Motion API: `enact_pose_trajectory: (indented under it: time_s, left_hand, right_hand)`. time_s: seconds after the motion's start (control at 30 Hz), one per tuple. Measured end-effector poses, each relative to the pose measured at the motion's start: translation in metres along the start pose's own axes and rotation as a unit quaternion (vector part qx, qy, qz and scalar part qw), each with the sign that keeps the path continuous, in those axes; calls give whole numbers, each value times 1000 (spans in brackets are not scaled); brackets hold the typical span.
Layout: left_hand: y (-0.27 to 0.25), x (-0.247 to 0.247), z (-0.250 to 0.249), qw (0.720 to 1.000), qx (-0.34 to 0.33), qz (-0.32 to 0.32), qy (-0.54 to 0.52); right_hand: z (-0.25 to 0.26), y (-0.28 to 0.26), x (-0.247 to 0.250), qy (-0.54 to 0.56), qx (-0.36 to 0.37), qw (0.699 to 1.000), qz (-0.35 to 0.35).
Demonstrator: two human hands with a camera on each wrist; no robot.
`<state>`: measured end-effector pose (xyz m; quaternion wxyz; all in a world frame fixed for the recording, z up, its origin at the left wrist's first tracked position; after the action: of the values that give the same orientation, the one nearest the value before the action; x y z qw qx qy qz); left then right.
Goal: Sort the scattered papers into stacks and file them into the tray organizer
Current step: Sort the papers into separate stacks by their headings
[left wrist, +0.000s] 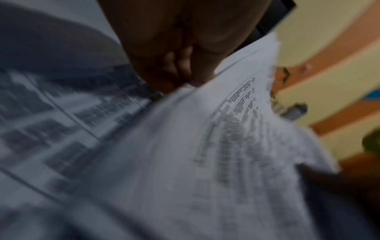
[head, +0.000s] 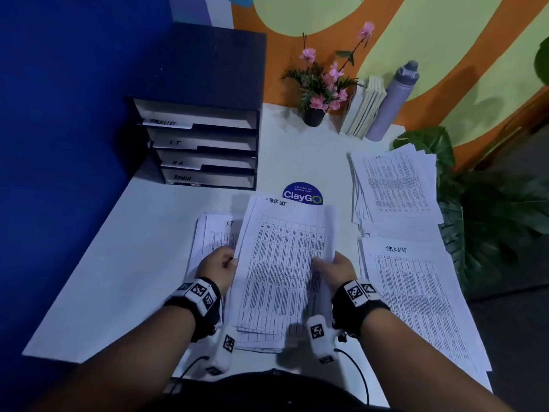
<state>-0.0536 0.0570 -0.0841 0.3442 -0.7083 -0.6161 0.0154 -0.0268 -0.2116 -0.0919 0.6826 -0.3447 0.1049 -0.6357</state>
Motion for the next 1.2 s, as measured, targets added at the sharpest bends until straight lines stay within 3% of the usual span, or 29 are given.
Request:
enact_pose_trajectory:
  time_s: [0.07,0.13,0.23,0.4,0.53,0.63,0.7,0.77,0.87,0.97,1.07,1.2]
  left_hand:
    - [-1,9,7,992,32,-39,114]
    - [-4,20,20,969,105,-56,216]
    - [-2,32,40,959,159,-46,228]
    - [2,41,49,965,143,-67,209]
    - [-4,42,33,969,112,-131,178]
    - [0,36,22,983,72,-115,125]
    - [0,29,15,988,69,-94,97]
    - [-2,24,10,991,73,-82,74]
    - [-6,19,1,993,54,-90,48]
    - [-5,18,-5,994,30,-99,28]
    - [-2,18,-8,991,7,-107,79]
    - [4,17,-6,985,50,-98,135]
  right_hand:
    - [1,-4,7,8,7,1000,-29]
    - [-1,-6,14,25,7,999,-36]
    - [-10,-3,23,3,-4,1000,-25]
    - [-14,-4,34,-83,-19,995,-45]
    - [0,-12,48,-25,54,994,-91]
    - [17,-19,60,46,107,990,-81]
    - [24,-17,65,-12,110,992,-65]
    - [32,-17,70,-54,123,988,-81]
    - [44,-23,85,-16,163,978,-131]
    - [52,-29,113,-61,146,969,-188]
    - [42,-30,147,-115,84,966,-216]
    - [10,-41,189,-194,-15,954,-228]
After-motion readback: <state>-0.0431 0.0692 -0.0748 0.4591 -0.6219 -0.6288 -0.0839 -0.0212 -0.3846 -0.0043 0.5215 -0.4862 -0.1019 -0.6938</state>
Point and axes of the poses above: each hand's wrist, its own y-axis towards the middle knuckle, its own x-axis out of the back of the hand, z = x × y, the point moved 2 cm from there along y, towards the middle knuckle, and after that the axes turned 15 degrees about z, right-handed, at the moved point
